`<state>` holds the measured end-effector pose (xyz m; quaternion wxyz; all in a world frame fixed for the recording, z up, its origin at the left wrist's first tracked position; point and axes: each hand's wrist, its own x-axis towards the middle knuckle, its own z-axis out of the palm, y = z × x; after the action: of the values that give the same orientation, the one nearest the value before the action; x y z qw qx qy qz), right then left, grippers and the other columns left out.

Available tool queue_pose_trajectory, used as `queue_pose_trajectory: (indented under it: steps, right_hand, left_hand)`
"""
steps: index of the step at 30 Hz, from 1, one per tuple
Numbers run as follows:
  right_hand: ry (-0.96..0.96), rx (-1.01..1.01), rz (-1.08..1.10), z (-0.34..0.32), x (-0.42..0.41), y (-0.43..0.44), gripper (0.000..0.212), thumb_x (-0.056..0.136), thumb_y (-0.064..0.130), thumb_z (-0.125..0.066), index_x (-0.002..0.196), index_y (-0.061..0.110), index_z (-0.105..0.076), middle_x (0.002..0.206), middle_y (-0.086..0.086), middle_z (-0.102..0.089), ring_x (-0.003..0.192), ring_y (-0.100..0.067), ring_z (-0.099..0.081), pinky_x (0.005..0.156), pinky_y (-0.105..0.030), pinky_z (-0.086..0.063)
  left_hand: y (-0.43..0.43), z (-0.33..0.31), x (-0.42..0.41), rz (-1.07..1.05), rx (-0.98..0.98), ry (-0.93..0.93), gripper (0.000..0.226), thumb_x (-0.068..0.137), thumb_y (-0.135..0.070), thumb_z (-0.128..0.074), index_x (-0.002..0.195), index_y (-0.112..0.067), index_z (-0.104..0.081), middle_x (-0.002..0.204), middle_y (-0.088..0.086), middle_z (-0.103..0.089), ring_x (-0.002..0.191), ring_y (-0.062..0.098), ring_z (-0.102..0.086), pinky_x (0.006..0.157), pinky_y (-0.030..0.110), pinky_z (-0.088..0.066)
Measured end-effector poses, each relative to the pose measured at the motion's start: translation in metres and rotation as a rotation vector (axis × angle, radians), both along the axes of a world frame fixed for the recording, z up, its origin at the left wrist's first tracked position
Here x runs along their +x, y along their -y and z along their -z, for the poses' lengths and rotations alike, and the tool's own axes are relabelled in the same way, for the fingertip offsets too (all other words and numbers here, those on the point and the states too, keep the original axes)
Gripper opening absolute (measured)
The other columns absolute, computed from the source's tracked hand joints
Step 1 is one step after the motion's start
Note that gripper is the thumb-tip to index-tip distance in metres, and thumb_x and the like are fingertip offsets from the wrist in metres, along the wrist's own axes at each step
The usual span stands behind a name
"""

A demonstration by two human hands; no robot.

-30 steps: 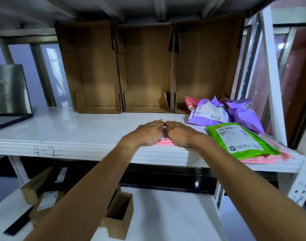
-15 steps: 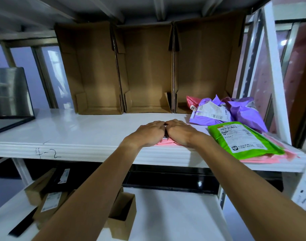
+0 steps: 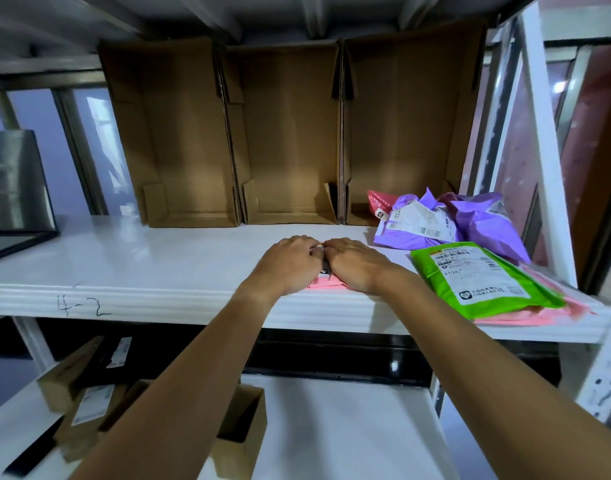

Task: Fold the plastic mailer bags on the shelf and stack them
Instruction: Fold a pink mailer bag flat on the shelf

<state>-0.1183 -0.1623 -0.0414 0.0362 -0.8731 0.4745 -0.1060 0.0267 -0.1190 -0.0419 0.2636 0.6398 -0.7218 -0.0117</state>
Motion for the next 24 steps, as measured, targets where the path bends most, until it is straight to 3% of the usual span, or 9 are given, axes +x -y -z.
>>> queue_pose_trajectory:
  steps: [4, 7, 9, 14, 16, 19, 21, 24]
  right_hand:
    - [0.011, -0.012, -0.021, -0.001, -0.003, -0.003, 0.044, 0.102, 0.025, -0.026, 0.136, 0.015, -0.052, 0.144, -0.007, -0.048, 0.133, -0.027, -0.040, 0.109, -0.048, -0.036]
    - [0.116, 0.016, -0.004, -0.005, -0.004, -0.009, 0.043, 0.103, 0.027, -0.027, 0.136, 0.017, -0.053, 0.144, -0.008, -0.050, 0.130, -0.027, -0.044, 0.106, -0.042, -0.037]
    - [0.143, 0.015, -0.010, -0.007, -0.005, -0.014, 0.043, 0.103, 0.026, -0.030, 0.138, 0.019, -0.054, 0.145, -0.007, -0.049, 0.130, -0.027, -0.044, 0.106, -0.041, -0.037]
    - [0.104, -0.001, -0.022, -0.009, -0.007, -0.018, 0.042, 0.104, 0.023, -0.031, 0.138, 0.020, -0.055, 0.145, -0.007, -0.050, 0.130, -0.028, -0.044, 0.107, -0.041, -0.037]
    - [0.181, -0.013, 0.007, -0.009, -0.007, -0.017, 0.040, 0.103, 0.025, -0.031, 0.132, 0.019, -0.059, 0.141, -0.008, -0.053, 0.127, -0.027, -0.048, 0.104, -0.040, -0.040]
    - [0.361, -0.079, 0.052, -0.008, -0.008, -0.020, 0.035, 0.099, 0.025, -0.037, 0.120, 0.021, -0.065, 0.129, -0.005, -0.063, 0.115, -0.025, -0.055, 0.097, -0.039, -0.045]
    - [0.378, -0.123, 0.054, -0.008, -0.009, -0.025, 0.035, 0.097, 0.022, -0.040, 0.120, 0.021, -0.067, 0.125, -0.004, -0.066, 0.113, -0.026, -0.056, 0.096, -0.038, -0.046]
    - [0.310, -0.140, 0.060, -0.007, -0.009, -0.025, 0.038, 0.096, 0.021, -0.039, 0.125, 0.021, -0.065, 0.128, -0.007, -0.066, 0.115, -0.029, -0.056, 0.098, -0.040, -0.045]
  left_hand:
    - [-0.006, -0.001, -0.001, 0.024, -0.067, -0.027, 0.037, 0.093, -0.028, -0.038, 0.103, -0.025, -0.073, 0.095, -0.003, -0.071, 0.090, 0.020, -0.060, 0.084, 0.037, -0.049]
    - [-0.013, -0.003, -0.002, 0.027, -0.135, -0.030, 0.045, 0.083, -0.035, -0.035, 0.104, -0.030, -0.075, 0.098, -0.007, -0.074, 0.092, 0.020, -0.061, 0.084, 0.037, -0.052]
    - [-0.015, -0.002, -0.002, 0.022, -0.145, -0.020, 0.050, 0.082, -0.039, -0.034, 0.110, -0.033, -0.075, 0.106, -0.007, -0.075, 0.094, 0.021, -0.062, 0.085, 0.036, -0.054]
    - [-0.019, -0.003, -0.003, 0.035, -0.113, -0.001, 0.051, 0.083, -0.039, -0.034, 0.112, -0.034, -0.076, 0.087, 0.001, -0.075, 0.077, 0.023, -0.055, 0.075, 0.033, -0.051]
    - [-0.018, -0.003, -0.004, 0.049, -0.084, 0.007, 0.051, 0.084, -0.038, -0.034, 0.114, -0.034, -0.074, 0.087, 0.002, -0.075, 0.076, 0.023, -0.054, 0.077, 0.034, -0.051]
    - [-0.017, -0.002, -0.003, 0.067, -0.035, -0.002, 0.042, 0.093, -0.031, -0.038, 0.120, -0.035, -0.070, 0.099, 0.005, -0.074, 0.089, 0.030, -0.060, 0.084, 0.036, -0.049]
    - [-0.014, -0.003, -0.003, 0.066, 0.022, 0.022, 0.042, 0.101, -0.031, -0.037, 0.135, -0.038, -0.060, 0.120, 0.003, -0.070, 0.109, 0.031, -0.058, 0.092, 0.036, -0.045]
    - [-0.012, -0.005, -0.005, 0.092, 0.170, 0.062, 0.047, 0.106, -0.040, -0.028, 0.153, -0.039, -0.036, 0.161, -0.007, -0.035, 0.145, 0.025, -0.035, 0.116, 0.039, -0.028]
